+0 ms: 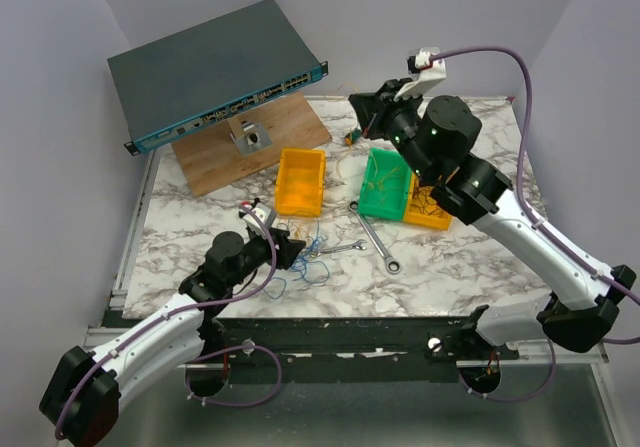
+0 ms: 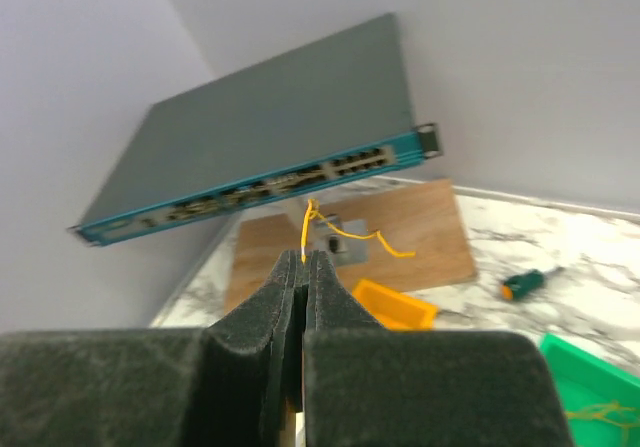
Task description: Untangle the cables
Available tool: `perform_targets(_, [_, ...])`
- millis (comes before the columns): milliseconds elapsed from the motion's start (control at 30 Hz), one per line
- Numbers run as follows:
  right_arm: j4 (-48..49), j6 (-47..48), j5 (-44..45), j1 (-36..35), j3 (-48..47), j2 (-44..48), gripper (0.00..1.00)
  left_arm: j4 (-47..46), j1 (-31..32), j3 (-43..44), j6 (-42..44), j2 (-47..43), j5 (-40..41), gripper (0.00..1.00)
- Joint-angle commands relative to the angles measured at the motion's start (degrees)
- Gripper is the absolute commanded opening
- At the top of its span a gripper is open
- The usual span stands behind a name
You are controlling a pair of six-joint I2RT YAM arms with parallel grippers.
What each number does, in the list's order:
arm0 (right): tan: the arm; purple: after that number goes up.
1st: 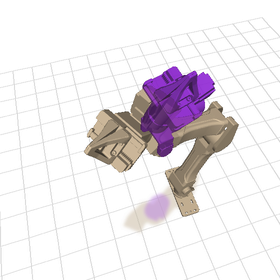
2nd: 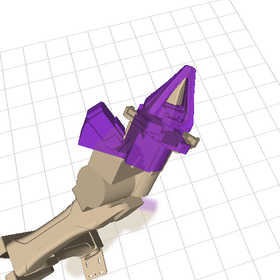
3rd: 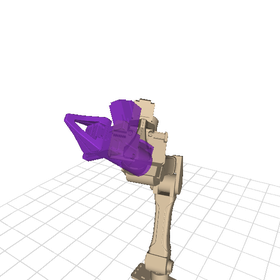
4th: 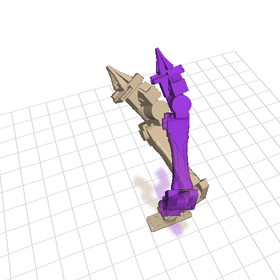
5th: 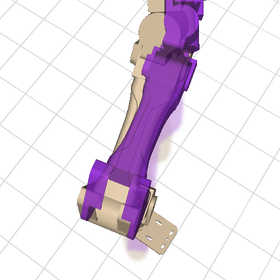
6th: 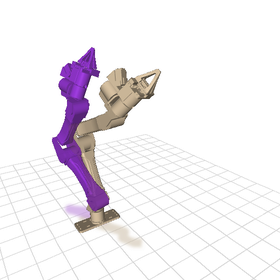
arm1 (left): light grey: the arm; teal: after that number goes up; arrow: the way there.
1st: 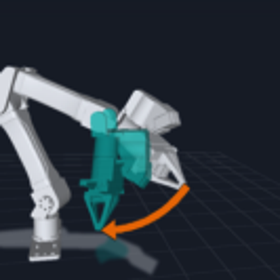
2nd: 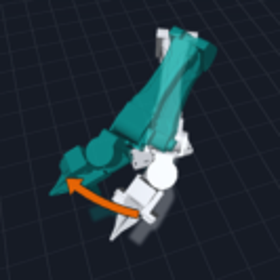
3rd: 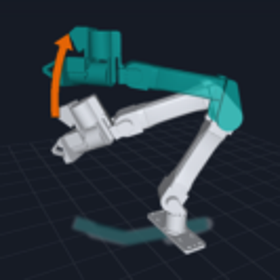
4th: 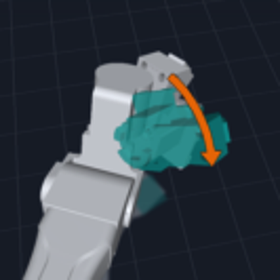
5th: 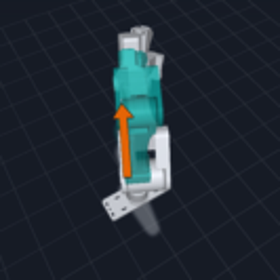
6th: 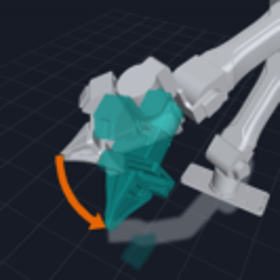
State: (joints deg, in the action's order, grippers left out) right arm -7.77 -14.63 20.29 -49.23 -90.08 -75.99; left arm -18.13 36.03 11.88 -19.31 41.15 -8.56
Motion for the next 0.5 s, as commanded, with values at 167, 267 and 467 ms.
perform_targets(167, [4.45, -2.97, -1.38, 14.58, 7.84, -3.60, 0.01, 0.60, 0.15, 1.52, -0.14, 0.01, 2.15, 0.54])
perform_targets(267, [5.46, -3.21, -2.06, 17.65, 9.46, -5.56, 0.01, 0.06, 0.17, 1.23, -0.20, -0.10, 2.53, 0.54])
perform_targets(467, [11.33, -3.91, -4.38, 21.45, 16.30, -7.77, 0.01, 0.09, 0.18, 1.33, -0.03, 0.17, 2.75, 0.54])
